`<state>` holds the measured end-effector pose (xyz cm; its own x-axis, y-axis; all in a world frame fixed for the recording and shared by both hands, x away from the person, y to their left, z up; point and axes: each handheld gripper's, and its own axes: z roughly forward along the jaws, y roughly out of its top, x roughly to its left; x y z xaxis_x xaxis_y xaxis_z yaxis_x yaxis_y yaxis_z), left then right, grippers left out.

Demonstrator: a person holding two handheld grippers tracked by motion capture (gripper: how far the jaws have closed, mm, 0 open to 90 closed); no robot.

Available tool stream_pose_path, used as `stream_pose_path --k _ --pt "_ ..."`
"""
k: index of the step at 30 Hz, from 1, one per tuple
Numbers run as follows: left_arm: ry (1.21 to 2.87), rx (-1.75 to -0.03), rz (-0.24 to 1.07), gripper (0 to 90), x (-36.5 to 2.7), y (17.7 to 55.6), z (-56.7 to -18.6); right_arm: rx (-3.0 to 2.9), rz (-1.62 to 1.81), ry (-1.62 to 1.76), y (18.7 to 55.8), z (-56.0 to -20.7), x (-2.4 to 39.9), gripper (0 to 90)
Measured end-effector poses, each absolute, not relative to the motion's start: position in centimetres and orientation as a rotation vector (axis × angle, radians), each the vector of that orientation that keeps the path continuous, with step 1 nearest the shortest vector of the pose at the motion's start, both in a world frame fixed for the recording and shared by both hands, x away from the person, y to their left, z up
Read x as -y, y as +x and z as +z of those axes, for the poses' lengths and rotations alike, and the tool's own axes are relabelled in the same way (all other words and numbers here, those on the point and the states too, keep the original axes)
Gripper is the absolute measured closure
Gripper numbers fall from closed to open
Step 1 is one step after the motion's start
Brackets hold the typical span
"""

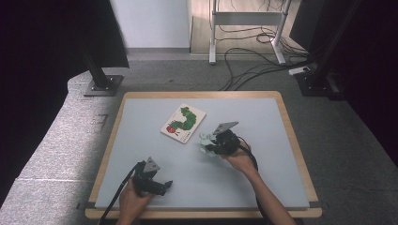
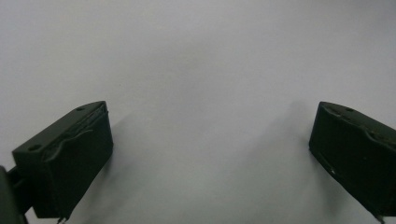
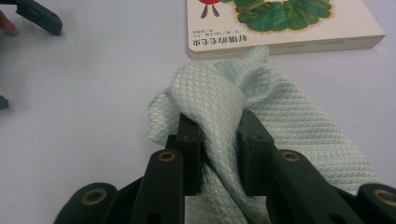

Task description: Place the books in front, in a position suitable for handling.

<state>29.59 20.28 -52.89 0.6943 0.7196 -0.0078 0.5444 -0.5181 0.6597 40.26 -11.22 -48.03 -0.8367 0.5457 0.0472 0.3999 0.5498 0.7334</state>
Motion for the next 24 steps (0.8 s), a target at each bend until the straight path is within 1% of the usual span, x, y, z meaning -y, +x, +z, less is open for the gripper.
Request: stream_pose_path --k 8,24 --pt "2.256 -0.962 0.352 0.0 -20.3 29.6 -52.9 -2.567 1.165 0.813 39.2 -47.1 12.8 72.3" --pt "2.256 -0.963 0.352 0.0 -20.3 29.6 -52.9 -2.478 1.159 0.877 36.7 -45.8 17.8 72.3"
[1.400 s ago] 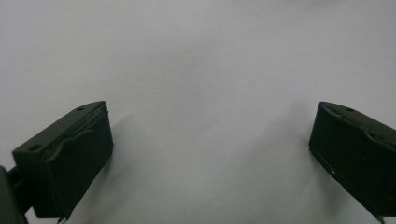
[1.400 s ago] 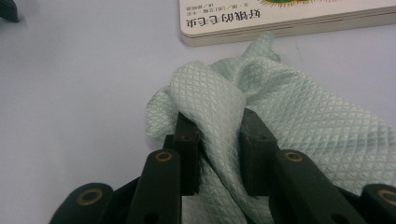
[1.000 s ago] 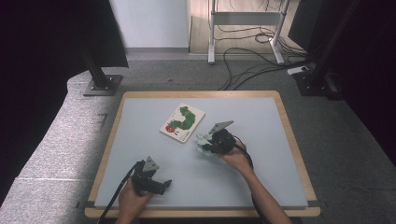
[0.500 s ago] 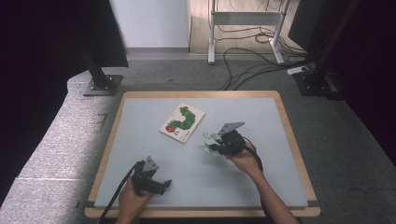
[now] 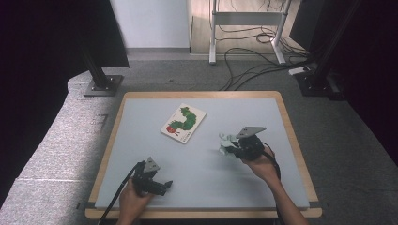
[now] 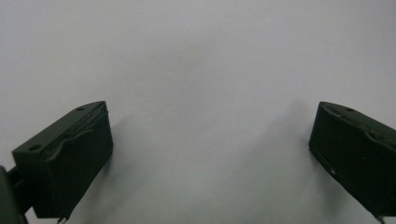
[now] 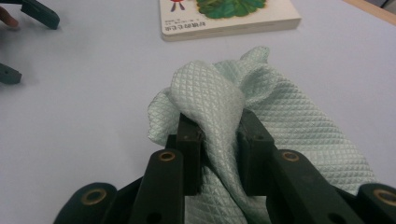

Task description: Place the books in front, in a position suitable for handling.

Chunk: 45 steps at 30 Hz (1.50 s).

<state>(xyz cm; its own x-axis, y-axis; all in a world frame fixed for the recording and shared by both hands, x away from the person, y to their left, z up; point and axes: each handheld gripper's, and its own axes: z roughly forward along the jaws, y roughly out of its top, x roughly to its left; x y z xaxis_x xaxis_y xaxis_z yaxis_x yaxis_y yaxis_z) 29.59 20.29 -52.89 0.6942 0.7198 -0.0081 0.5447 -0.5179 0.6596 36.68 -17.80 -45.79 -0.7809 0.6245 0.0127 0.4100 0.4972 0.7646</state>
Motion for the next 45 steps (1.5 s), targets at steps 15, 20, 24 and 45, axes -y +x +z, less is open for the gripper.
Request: stream_pose_path --k 15,20,24,45 --pt "2.257 -0.962 0.351 0.0 -20.3 29.6 -52.9 -2.382 1.125 0.982 34.4 -45.3 23.3 72.2" --pt "2.256 -0.962 0.351 0.0 -20.3 29.6 -52.9 -2.354 1.109 1.021 33.6 -45.3 25.2 72.2" --pt "2.256 -0.962 0.351 0.0 -20.3 29.6 -52.9 -2.329 1.096 1.058 32.8 -45.2 26.8 72.2" --pt "2.255 -0.963 0.349 0.0 -20.3 29.6 -52.9 -2.262 1.014 1.202 30.0 -48.3 31.8 71.4"
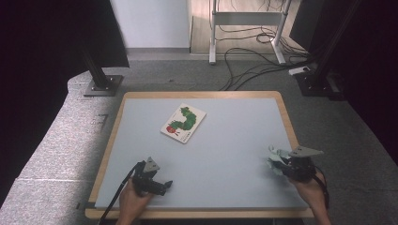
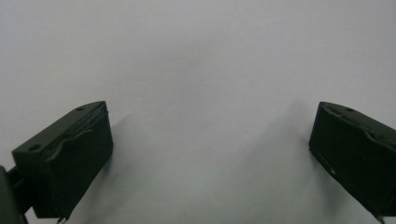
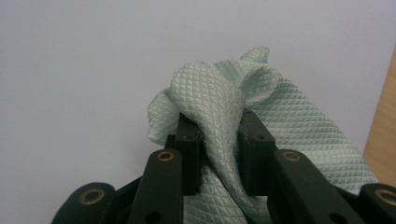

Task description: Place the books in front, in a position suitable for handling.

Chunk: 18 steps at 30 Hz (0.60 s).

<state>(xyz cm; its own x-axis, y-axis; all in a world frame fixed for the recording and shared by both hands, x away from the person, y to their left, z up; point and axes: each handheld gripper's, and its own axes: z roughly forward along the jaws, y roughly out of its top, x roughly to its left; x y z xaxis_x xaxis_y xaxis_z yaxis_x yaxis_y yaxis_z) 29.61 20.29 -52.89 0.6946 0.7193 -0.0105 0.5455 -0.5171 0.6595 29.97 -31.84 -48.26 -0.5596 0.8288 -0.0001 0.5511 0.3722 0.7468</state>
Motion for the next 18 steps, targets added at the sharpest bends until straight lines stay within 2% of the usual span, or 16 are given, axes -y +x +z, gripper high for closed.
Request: stream_pose_path --k 7,11,14,18 --pt "2.255 -0.963 0.349 0.0 -20.3 29.6 -52.9 -2.303 1.006 1.246 30.2 -51.4 31.7 69.7" --pt "2.256 -0.963 0.348 0.0 -20.3 29.6 -52.9 -2.294 1.033 1.256 30.2 -51.7 31.8 67.4" --pt "2.255 -0.964 0.348 0.0 -20.3 29.6 -52.9 -2.298 1.023 1.252 30.1 -51.5 31.8 61.2" --pt "2.256 -0.964 0.348 0.0 -20.3 29.6 -52.9 -2.278 1.018 1.245 29.9 -50.8 31.6 46.0"
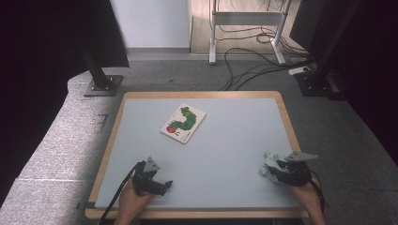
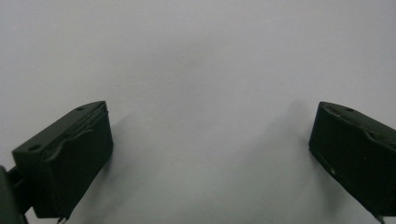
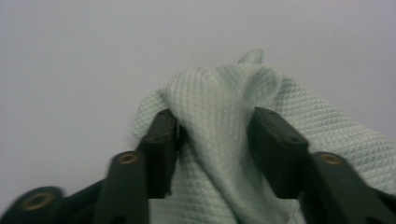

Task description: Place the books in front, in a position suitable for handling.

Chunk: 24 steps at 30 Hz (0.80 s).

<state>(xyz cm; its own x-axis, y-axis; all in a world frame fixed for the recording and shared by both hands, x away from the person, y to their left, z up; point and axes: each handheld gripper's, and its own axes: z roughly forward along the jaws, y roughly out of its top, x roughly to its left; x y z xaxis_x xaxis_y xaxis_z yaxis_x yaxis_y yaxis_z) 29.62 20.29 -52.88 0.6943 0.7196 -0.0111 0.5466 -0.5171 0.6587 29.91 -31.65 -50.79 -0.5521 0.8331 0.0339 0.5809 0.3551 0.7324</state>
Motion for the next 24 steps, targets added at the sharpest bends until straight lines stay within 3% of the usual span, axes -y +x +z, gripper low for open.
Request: stream_pose_path --k 6,12,20,24 --pt "2.256 -0.964 0.348 0.0 -20.3 29.6 -52.9 -2.227 1.018 1.213 29.6 -49.1 31.4 26.9" --pt "2.256 -0.964 0.347 0.0 -20.3 29.6 -52.9 -2.213 1.055 1.170 30.0 -48.0 29.8 16.4" --pt "2.257 -0.963 0.341 0.0 -20.3 29.7 -52.8 -2.273 1.094 1.098 31.1 -48.1 26.4 11.6" --pt "2.246 -0.967 0.328 0.0 -20.4 29.8 -52.8 -2.297 1.107 1.080 31.7 -48.2 25.0 4.9"
